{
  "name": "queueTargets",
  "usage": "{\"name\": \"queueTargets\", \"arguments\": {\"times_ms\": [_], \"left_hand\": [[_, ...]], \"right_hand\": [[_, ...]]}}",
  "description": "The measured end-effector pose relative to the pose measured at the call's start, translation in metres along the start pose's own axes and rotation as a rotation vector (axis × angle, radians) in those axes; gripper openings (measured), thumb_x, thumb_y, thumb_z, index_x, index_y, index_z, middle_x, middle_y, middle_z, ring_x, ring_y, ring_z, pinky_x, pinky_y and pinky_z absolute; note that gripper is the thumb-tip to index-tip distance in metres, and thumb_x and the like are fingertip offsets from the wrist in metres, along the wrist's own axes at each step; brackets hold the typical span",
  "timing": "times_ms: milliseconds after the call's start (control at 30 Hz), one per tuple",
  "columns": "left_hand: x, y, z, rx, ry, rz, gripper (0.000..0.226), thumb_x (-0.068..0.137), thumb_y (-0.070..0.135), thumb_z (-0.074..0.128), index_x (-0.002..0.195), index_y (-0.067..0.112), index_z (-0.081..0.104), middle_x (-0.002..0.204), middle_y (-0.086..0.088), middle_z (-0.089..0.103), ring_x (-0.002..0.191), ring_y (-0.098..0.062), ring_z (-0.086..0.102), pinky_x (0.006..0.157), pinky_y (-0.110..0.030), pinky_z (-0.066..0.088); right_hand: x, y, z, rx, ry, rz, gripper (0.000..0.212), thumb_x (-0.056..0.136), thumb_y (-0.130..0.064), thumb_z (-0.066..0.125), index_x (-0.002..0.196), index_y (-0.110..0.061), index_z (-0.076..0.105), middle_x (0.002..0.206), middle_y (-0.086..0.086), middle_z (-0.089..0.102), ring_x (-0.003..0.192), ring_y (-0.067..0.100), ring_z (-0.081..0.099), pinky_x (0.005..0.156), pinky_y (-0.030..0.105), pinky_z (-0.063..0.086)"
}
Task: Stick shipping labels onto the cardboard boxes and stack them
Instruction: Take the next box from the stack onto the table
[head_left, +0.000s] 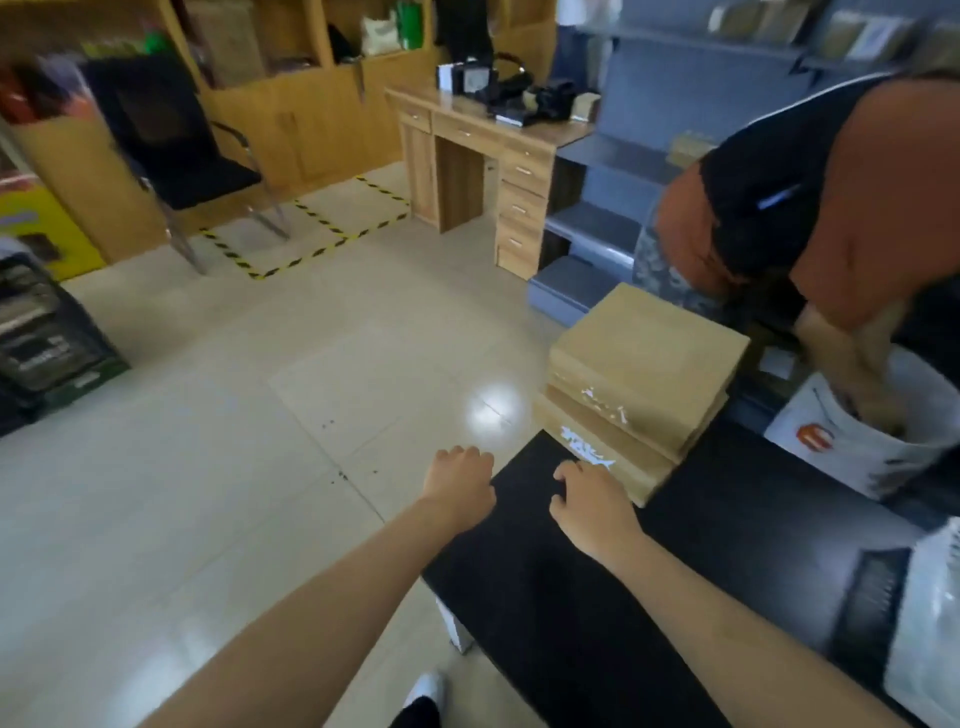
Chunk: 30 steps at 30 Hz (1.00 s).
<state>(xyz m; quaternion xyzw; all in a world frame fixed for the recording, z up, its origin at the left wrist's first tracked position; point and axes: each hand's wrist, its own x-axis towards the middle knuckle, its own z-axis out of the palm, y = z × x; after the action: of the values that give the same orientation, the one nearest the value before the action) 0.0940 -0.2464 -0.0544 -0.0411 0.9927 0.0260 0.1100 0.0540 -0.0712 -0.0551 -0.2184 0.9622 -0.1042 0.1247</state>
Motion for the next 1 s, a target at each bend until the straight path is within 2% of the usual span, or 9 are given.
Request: {"name": "queueTargets", "arguments": {"times_ms": [67,167,267,400,500,633,833,933,1000], "left_hand": [[0.029,0.003,-0.012,0.03,0.033,0.082,0.033,0.095,0.028,0.043,0.123,0.014,0.054,0.121,-0.005,0.058,0.11,-0.025,0.054,0.091,-0.034,0.039],[0.082,0.012,-0.034,0.054,0.096,0.234,0.032,0.093,0.028,0.046,0.121,0.015,0.055,0.118,-0.005,0.059,0.109,-0.024,0.055,0.09,-0.034,0.04],[0.117,0.031,-0.047,0.064,0.109,0.357,0.029,0.089,0.021,0.049,0.115,0.016,0.057,0.114,-0.005,0.06,0.105,-0.024,0.056,0.086,-0.032,0.04],[0.151,0.056,-0.055,0.078,0.132,0.485,0.028,0.09,0.02,0.047,0.115,0.014,0.058,0.115,-0.006,0.06,0.106,-0.026,0.056,0.087,-0.035,0.041],[0.182,0.071,-0.073,0.027,0.183,0.535,0.034,0.092,0.026,0.047,0.122,0.012,0.056,0.117,-0.007,0.058,0.109,-0.027,0.054,0.089,-0.035,0.041],[0.217,0.082,-0.096,-0.202,0.225,0.451,0.038,0.092,0.03,0.05,0.126,0.013,0.054,0.124,-0.008,0.055,0.112,-0.029,0.052,0.092,-0.037,0.04],[0.254,0.071,-0.09,-0.611,0.174,0.028,0.052,0.09,0.036,0.054,0.134,0.01,0.045,0.135,-0.013,0.045,0.122,-0.034,0.043,0.097,-0.044,0.039],[0.267,0.06,-0.068,-0.753,0.118,-0.103,0.057,0.09,0.039,0.052,0.137,0.01,0.041,0.135,-0.015,0.045,0.123,-0.036,0.043,0.099,-0.045,0.037],[0.272,0.056,-0.053,-0.819,0.054,-0.12,0.052,0.091,0.039,0.051,0.134,0.012,0.044,0.128,-0.013,0.05,0.116,-0.033,0.047,0.094,-0.042,0.04]], "right_hand": [[0.008,0.004,-0.007,0.017,0.037,0.089,0.035,0.096,-0.027,0.047,0.129,-0.017,0.051,0.125,0.002,0.058,0.116,0.021,0.053,0.094,0.029,0.042],[0.023,0.007,-0.024,0.049,0.08,0.292,0.033,0.094,-0.027,0.048,0.125,-0.015,0.052,0.119,0.007,0.057,0.109,0.027,0.056,0.081,0.031,0.042],[0.026,0.018,-0.032,0.031,0.112,0.444,0.025,0.09,-0.023,0.05,0.11,-0.01,0.057,0.11,0.01,0.059,0.102,0.03,0.057,0.072,0.03,0.036],[0.026,0.036,-0.045,0.034,0.152,0.536,0.028,0.092,-0.024,0.05,0.116,-0.014,0.058,0.116,0.006,0.058,0.108,0.026,0.051,0.088,0.034,0.043],[0.034,0.056,-0.058,0.023,0.227,0.556,0.028,0.092,-0.025,0.051,0.118,-0.014,0.058,0.117,0.006,0.058,0.108,0.025,0.049,0.09,0.036,0.044],[0.054,0.083,-0.076,0.078,0.388,0.592,0.031,0.093,-0.028,0.051,0.12,-0.014,0.057,0.117,0.006,0.058,0.108,0.024,0.049,0.089,0.035,0.044],[0.09,0.113,-0.071,0.5,0.596,0.804,0.047,0.092,-0.034,0.057,0.132,-0.011,0.05,0.132,0.009,0.051,0.123,0.025,0.044,0.101,0.039,0.042],[0.106,0.124,-0.054,0.687,0.625,0.896,0.049,0.093,-0.033,0.056,0.133,-0.007,0.047,0.132,0.012,0.05,0.124,0.03,0.044,0.101,0.039,0.038],[0.116,0.129,-0.039,0.778,0.609,0.937,0.052,0.094,-0.04,0.053,0.134,-0.007,0.046,0.13,0.012,0.051,0.121,0.032,0.048,0.101,0.043,0.042]]}}
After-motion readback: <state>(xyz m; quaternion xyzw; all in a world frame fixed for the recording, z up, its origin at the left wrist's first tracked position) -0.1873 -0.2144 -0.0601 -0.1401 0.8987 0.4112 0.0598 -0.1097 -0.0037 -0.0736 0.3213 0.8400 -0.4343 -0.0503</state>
